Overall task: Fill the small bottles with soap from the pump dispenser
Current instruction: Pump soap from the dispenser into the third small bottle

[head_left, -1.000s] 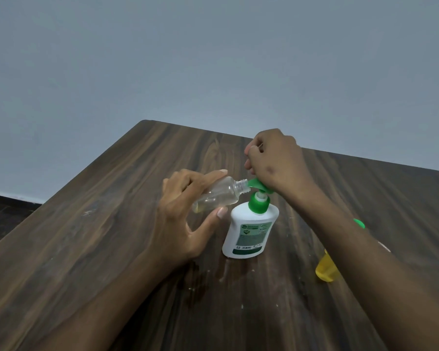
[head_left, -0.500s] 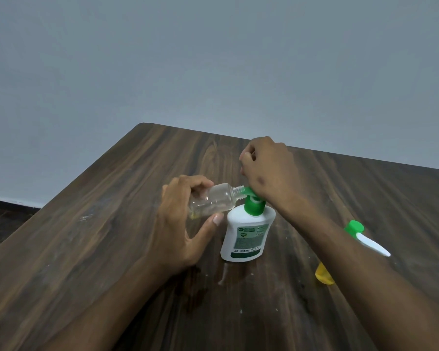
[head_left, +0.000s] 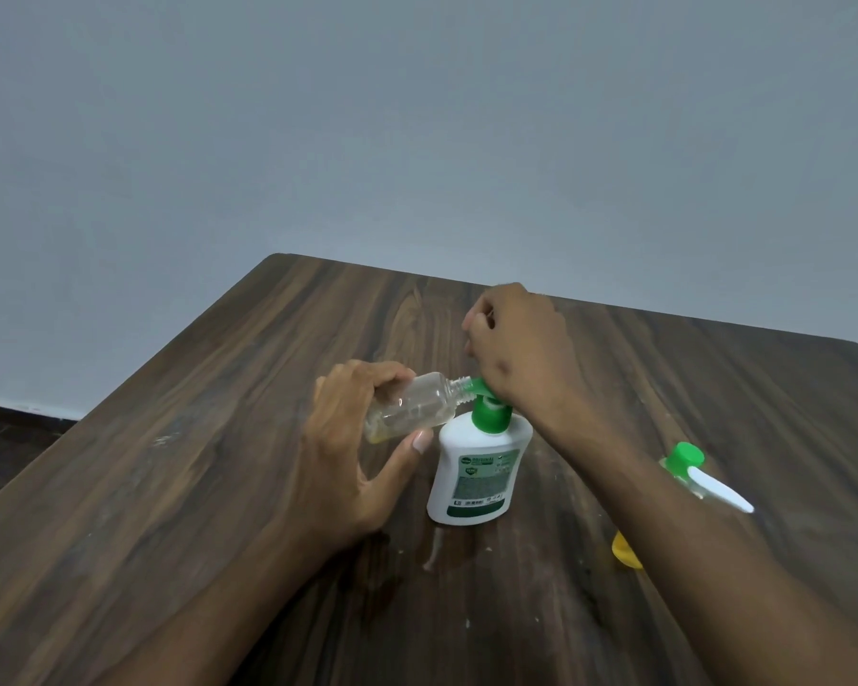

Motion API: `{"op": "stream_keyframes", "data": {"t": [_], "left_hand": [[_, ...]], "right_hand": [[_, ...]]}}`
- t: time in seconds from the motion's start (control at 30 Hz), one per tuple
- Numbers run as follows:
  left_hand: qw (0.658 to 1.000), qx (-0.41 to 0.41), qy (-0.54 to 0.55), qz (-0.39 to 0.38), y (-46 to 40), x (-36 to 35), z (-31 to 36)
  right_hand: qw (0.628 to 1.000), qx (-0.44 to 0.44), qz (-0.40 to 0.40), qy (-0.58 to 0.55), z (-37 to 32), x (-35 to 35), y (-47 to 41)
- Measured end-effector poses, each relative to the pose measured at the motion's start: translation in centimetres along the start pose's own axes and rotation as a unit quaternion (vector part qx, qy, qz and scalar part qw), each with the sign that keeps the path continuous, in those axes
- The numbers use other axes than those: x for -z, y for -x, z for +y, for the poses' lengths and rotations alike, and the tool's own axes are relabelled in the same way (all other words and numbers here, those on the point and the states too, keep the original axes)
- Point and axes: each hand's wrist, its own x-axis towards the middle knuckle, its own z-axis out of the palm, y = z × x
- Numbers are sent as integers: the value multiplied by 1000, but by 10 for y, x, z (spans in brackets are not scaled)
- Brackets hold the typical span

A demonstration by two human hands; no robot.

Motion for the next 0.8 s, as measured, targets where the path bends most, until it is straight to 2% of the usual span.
{"op": "stream_keyframes", "data": {"t": [0.67,0.8], "left_hand": [[1000,-3,1,9,2,-1,5],[1000,-2,3,7,3,-1,4]], "right_hand": [[998,33,-2,56,-6,14,5],[999,18,-16,48,-5,10,7]]}}
